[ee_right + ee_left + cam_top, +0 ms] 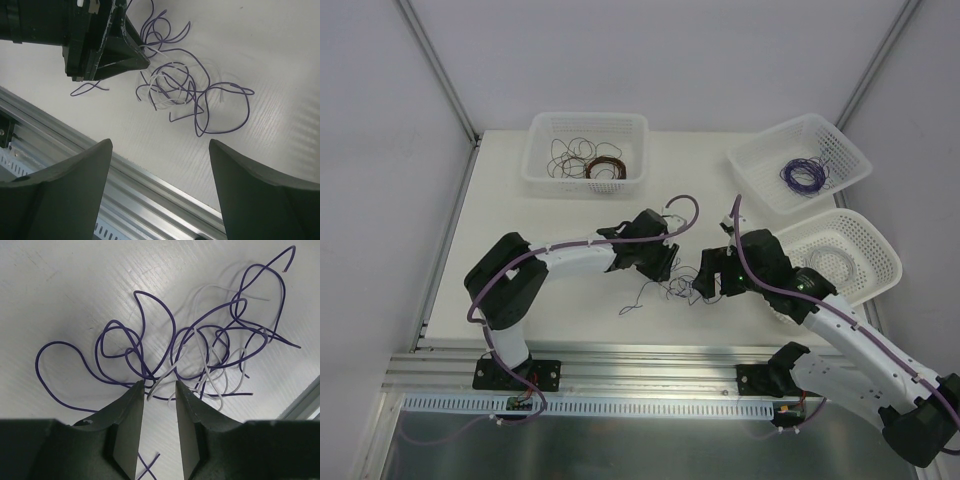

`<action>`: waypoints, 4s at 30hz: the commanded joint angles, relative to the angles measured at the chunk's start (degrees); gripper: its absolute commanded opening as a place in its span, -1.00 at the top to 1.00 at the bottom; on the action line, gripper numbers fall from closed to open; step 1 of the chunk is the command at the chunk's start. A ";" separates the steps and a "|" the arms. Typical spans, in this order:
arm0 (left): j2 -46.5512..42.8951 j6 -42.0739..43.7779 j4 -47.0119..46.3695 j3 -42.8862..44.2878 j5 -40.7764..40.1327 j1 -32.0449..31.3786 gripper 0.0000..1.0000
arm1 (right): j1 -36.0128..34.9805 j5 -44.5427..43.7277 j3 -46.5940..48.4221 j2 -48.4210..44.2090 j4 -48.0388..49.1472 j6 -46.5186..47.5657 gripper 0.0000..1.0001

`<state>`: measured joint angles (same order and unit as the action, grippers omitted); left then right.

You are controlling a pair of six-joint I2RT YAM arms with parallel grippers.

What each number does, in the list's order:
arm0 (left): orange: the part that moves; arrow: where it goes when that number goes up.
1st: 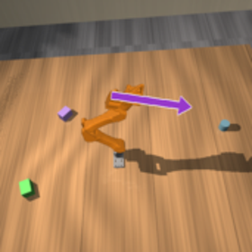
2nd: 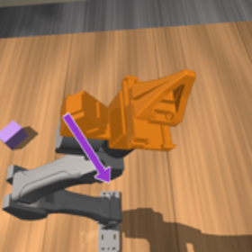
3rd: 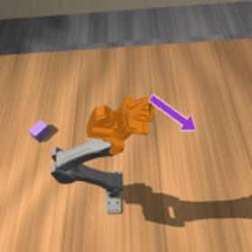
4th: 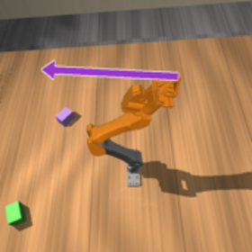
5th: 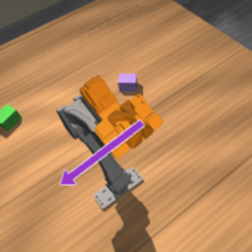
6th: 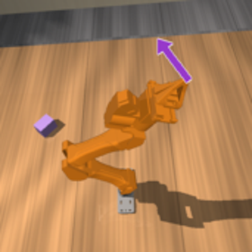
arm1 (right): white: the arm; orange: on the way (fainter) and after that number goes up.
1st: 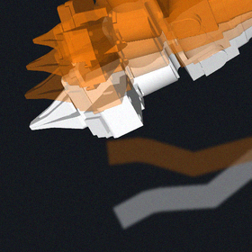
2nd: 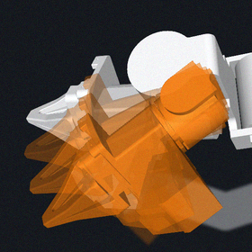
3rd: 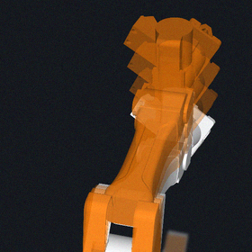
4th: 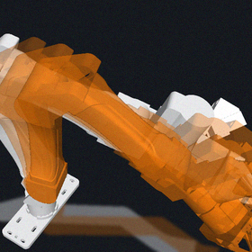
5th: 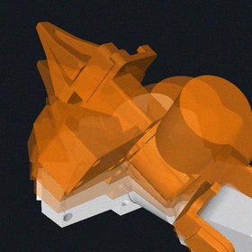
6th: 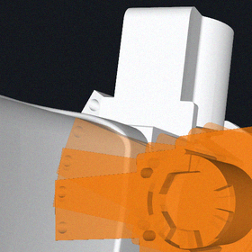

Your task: Untangle the cables

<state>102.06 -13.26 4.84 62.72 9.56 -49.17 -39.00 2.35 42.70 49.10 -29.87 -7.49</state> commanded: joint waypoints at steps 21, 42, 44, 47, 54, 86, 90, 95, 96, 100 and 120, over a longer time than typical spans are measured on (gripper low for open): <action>-2.12 -0.72 -0.10 -1.11 -0.68 -0.75 0.91 | -0.28 -0.06 -1.30 -1.90 0.86 -0.69 -0.64; -30.42 0.78 16.34 4.25 -7.10 -0.75 1.00 | -0.28 6.09 -3.49 6.27 13.76 -3.58 -0.55; -32.18 0.60 17.13 5.39 -6.84 -0.75 1.00 | -0.28 6.70 -4.20 7.76 15.80 -4.99 -0.54; -34.11 -0.28 18.18 6.10 -6.66 -0.75 1.00 | -0.55 7.67 -4.81 10.74 19.75 -6.74 -0.54; -37.99 1.03 24.67 12.68 -13.24 -0.67 1.00 | -0.63 6.53 -6.13 17.94 26.52 -9.91 -0.53; -33.33 32.77 38.05 57.42 -54.30 19.54 1.00 | 4.02 -0.32 -8.77 21.30 16.43 -14.22 -0.05; -31.49 34.88 36.99 59.53 -57.28 24.02 1.00 | 5.52 0.02 -9.47 19.81 15.28 -14.22 -0.05; -32.19 31.90 37.17 57.52 -53.16 24.21 1.00 | 5.52 -1.20 -8.33 17.96 12.91 -11.85 -0.06; -32.45 31.02 37.17 56.91 -52.20 24.21 1.00 | 5.60 -1.38 -8.07 17.61 12.73 -11.33 -0.06; -35.52 24.43 36.99 49.54 -39.73 24.21 0.97 | 4.90 0.20 -7.10 14.27 12.90 -7.64 -0.18; -39.57 -2.56 32.78 24.66 -5.44 24.12 1.00 | -5.29 15.67 6.07 8.81 27.05 7.22 -0.78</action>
<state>63.64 -9.50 41.76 89.30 -3.68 -25.39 -43.00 13.82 44.80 55.51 -10.11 -2.59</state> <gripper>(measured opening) 0.009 0.884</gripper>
